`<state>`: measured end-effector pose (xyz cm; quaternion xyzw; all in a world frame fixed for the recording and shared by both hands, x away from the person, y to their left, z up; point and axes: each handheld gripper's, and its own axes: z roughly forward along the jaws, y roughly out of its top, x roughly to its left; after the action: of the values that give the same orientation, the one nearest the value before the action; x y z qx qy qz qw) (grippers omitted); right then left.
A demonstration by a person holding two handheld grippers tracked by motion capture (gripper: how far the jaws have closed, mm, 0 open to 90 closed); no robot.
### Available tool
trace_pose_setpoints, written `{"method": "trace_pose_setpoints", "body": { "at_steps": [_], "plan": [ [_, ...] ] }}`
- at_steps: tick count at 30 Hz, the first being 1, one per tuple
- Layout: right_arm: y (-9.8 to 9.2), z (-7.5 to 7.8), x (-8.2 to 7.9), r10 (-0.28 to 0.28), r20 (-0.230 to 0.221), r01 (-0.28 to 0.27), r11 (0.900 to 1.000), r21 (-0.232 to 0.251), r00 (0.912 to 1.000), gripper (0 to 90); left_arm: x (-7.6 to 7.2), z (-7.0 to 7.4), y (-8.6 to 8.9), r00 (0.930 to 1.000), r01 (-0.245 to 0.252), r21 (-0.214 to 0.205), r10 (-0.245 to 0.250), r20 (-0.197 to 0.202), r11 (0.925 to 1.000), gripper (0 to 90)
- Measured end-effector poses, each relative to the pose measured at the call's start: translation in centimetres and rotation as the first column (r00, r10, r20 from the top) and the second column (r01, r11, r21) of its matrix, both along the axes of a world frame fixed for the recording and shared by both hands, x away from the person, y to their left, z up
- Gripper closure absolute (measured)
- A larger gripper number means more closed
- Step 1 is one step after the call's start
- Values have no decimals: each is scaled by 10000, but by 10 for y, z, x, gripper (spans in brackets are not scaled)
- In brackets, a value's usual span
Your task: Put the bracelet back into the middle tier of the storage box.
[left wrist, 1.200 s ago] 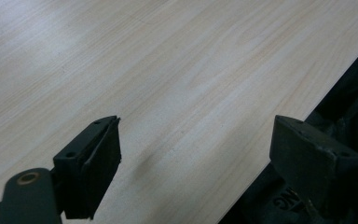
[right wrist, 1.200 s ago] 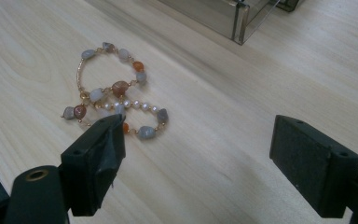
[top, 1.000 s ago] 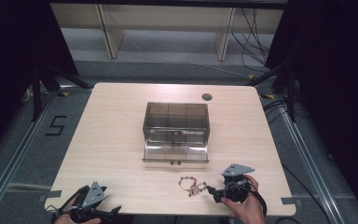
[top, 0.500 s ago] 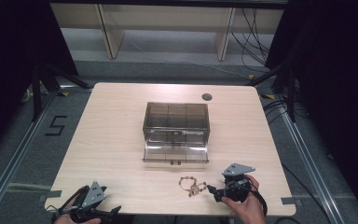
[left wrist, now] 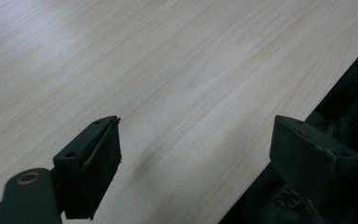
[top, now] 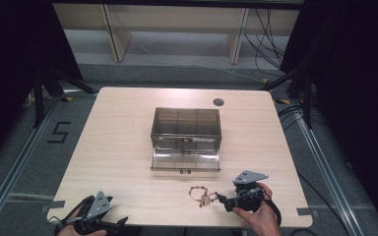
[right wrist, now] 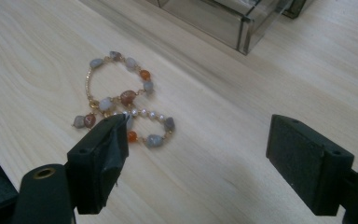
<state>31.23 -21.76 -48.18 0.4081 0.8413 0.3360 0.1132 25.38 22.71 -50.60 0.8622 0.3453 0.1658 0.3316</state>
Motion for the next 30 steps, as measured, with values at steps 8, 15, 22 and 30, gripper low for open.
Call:
{"method": "trace_pose_setpoints", "body": {
  "at_steps": [8,15,22,30],
  "plan": [
    [16,1,3,509,247,-513,9986,154,9984,213,0,0,0,10000,-13,-6,13,-4,10000,163],
    [32,-1,7,903,170,-904,9959,61,9958,254,1,0,0,9999,35,43,-35,-103,10000,163],
    [44,-3,9,1060,-163,-1064,9941,-229,9942,279,1,-1,0,9999,-111,148,110,76,9998,163],
    [59,-8,13,1252,-440,-1278,9899,-619,9912,334,1,0,0,10000,-7,50,7,-57,10000,163]
  ]
}}
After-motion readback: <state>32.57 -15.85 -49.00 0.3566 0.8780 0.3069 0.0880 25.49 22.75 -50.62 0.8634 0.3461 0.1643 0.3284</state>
